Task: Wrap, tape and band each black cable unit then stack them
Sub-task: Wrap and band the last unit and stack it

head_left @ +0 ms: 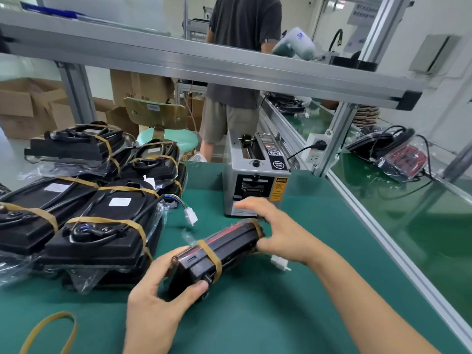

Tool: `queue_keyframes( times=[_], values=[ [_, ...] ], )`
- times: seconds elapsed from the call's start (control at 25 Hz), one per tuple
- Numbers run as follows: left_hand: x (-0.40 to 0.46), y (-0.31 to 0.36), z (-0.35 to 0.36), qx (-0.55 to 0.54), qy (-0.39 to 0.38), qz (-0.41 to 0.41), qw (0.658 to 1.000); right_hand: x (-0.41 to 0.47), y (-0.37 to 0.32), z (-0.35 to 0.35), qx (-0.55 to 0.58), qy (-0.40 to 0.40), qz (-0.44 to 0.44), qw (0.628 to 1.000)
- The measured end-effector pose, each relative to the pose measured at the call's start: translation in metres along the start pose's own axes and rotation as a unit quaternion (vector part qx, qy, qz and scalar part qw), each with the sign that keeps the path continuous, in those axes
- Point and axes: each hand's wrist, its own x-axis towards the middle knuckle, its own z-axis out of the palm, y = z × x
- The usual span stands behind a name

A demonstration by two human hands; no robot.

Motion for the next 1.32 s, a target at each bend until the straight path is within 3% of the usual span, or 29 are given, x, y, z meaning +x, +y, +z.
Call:
queue_keyframes(
  times=[0.04,0.12,0.2,0.28,0.56,0.76,0.84,0.96,1.04,1.12,1.32],
  values=[
    [-0.001,-0.001,0.001,0.004,0.010,0.012,1.000,0.003,0.005,-0.003,0.058,0.074,0.056,0.994],
    [-0.003,-0.004,0.003,0.010,0.026,0.021,0.999,0.015,0.013,-0.004,0.174,0.236,0.191,0.937],
    [-0.003,-0.005,0.005,0.013,0.031,0.031,0.999,0.033,0.016,0.000,0.259,0.305,0.270,0.875],
    [-0.004,-0.004,0.006,0.025,0.027,0.042,0.998,0.050,0.012,0.003,0.305,0.335,0.299,0.840],
    [-0.007,-0.004,0.005,0.030,0.008,0.055,0.998,0.086,0.007,0.009,0.321,0.412,0.367,0.770],
    [-0.007,-0.003,0.004,0.030,-0.003,0.068,0.997,0.093,-0.004,0.006,0.401,0.418,0.403,0.709],
    [-0.008,-0.002,0.005,0.027,-0.001,0.068,0.997,0.076,-0.024,0.002,0.426,0.373,0.377,0.733],
    [-0.013,-0.002,0.010,0.013,0.020,0.060,0.998,0.023,-0.067,0.009,0.390,0.224,0.206,0.869],
    [-0.016,-0.003,0.015,0.013,0.036,0.045,0.998,-0.018,-0.095,0.026,0.341,0.124,0.096,0.927],
    [-0.020,-0.003,0.018,0.020,0.048,0.033,0.998,-0.043,-0.100,0.045,0.300,0.105,0.067,0.946],
    [-0.024,0.004,0.021,0.025,0.060,0.036,0.997,-0.056,-0.094,0.058,0.311,0.121,0.127,0.934]
  ],
)
